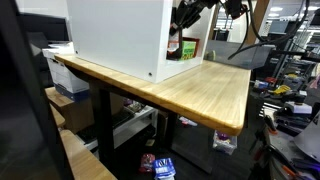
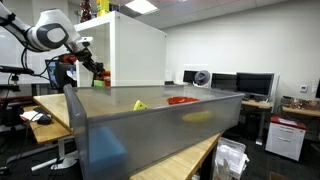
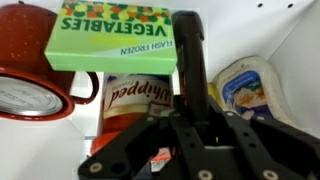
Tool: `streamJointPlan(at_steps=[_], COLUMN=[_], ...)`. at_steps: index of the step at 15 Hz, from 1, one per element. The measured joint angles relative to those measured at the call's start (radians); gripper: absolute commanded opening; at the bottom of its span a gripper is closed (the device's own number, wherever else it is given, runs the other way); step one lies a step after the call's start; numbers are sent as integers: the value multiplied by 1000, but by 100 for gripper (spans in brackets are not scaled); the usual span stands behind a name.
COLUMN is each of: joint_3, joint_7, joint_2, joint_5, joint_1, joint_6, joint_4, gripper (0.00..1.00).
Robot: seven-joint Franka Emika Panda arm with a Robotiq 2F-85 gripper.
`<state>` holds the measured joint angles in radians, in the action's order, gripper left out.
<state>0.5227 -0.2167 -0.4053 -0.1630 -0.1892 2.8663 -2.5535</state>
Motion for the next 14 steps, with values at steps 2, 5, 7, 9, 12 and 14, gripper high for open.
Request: streamJointPlan(at_steps=[2, 5, 7, 9, 12, 14], joint_3=[-90, -216, -277, -316, -353, -359], joint_7=[0, 9, 20, 28, 32, 32], joint_2=[-25, -79, -121, -167, -262, -310], joint_5=[9, 11, 11, 11, 11, 11], joint_1=[87, 213, 273, 311, 341, 341], joint_6=[-33, -98, -148, -195, -257, -279], joint_4=[-23, -61, -84, -106, -147, -167], gripper=[6, 6, 6, 6, 6, 6])
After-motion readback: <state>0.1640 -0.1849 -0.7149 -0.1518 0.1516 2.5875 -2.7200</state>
